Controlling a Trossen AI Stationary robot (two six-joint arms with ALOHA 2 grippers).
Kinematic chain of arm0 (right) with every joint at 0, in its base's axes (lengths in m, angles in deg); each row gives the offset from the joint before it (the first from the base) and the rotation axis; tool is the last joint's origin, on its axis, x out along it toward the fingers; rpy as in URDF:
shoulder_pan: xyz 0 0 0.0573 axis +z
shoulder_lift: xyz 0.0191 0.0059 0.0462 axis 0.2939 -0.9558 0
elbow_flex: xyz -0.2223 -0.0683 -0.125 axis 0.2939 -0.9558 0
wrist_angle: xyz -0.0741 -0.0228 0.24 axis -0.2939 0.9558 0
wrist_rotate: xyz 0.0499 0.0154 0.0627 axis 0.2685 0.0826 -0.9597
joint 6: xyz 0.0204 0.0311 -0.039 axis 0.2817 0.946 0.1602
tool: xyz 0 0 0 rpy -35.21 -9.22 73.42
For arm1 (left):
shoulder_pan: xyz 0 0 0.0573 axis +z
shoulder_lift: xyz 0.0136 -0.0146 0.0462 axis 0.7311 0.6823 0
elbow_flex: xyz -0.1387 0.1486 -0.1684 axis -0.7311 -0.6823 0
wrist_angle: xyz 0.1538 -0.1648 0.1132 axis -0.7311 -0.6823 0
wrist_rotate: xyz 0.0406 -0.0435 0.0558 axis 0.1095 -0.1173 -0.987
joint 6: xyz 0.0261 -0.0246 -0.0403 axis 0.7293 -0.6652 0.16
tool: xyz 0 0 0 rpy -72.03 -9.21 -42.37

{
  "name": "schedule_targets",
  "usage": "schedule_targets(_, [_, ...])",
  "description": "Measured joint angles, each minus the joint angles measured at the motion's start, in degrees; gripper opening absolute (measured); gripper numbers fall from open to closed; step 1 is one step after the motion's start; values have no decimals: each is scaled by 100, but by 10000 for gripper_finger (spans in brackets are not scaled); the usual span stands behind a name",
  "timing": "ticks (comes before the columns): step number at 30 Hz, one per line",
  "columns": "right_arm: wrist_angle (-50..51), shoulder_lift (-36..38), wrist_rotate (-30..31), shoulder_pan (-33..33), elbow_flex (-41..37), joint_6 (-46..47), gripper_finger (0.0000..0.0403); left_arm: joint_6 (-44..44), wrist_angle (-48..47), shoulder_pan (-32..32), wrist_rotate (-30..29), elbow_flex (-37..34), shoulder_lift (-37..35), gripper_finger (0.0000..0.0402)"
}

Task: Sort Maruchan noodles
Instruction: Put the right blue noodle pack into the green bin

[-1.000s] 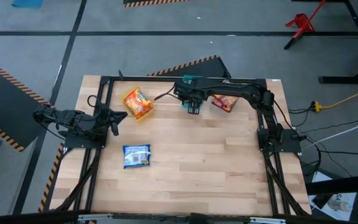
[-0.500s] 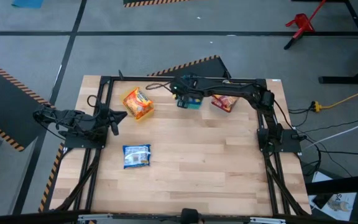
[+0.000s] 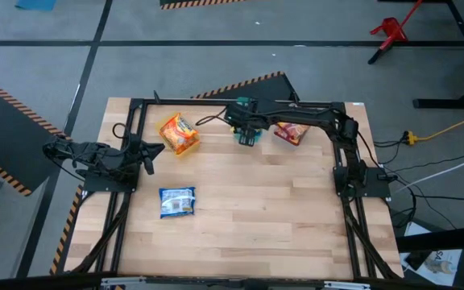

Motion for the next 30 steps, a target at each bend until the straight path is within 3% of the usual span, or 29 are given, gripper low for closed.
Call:
schedule_targets(11, [-1041, 66, -110, 20, -720, 110, 216, 0, -2, -1, 160, 0, 0, 44])
schedule_targets(23, [-2695, 59, 1224, 18, -1943, -159, 215, 0, -2, -1, 170, 0, -2, 44])
schedule_targets(26, [-2819, 57, 1265, 18, -1999, -164, 195, 0, -2, -1, 170, 0, 0, 44])
schedule_targets(30, [-2838, 57, 1358, 22, -1997, -178, 133, 0, -2, -1, 132, 0, 0, 44])
